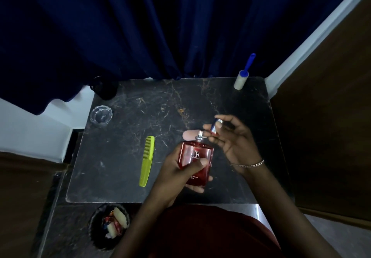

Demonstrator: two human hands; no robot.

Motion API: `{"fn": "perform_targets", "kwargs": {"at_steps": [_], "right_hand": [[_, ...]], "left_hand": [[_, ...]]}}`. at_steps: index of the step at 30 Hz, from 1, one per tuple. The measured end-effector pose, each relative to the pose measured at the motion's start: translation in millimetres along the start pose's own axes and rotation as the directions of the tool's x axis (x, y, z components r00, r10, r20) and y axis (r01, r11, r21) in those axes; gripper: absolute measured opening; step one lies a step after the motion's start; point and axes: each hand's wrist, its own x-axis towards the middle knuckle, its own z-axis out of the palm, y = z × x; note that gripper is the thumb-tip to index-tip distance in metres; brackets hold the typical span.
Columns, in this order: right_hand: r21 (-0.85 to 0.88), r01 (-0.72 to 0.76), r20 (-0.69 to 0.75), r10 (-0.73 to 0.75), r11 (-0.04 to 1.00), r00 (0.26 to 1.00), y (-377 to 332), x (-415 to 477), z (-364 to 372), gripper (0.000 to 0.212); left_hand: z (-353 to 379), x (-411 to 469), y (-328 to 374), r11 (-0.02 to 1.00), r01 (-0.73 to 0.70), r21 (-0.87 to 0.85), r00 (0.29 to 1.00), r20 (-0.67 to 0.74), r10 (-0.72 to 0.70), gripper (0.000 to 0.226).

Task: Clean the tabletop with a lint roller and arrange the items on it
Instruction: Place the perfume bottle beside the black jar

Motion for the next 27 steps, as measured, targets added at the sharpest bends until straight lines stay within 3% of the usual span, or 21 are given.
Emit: {"fn": "perform_targets", "kwargs": {"at_steps": [4, 13, 27], "right_hand": [[0.048, 0.027, 0.020, -0.028, 0.999, 0.999, -23, 0, 23, 0.023], [-0.079, 0.034, 0.140, -0.023, 0.996, 0.990, -29, -2, 49, 0.035], [-0.231, 0.165, 0.171, -0.127, 0.959, 0.977, -18, -8, 50, 0.023]], "left_hand": [[4, -11, 18, 0.998, -0.046, 0.036, 0.998, 0.039, 0.045, 0.046], [6, -17, 31, 0.994, -0.101, 0.030, 0.995, -0.007, 0.102, 0.042], [11, -19, 26, 0.992, -0.126, -0.032, 0.986, -0.112, 0.122, 0.041]]}}
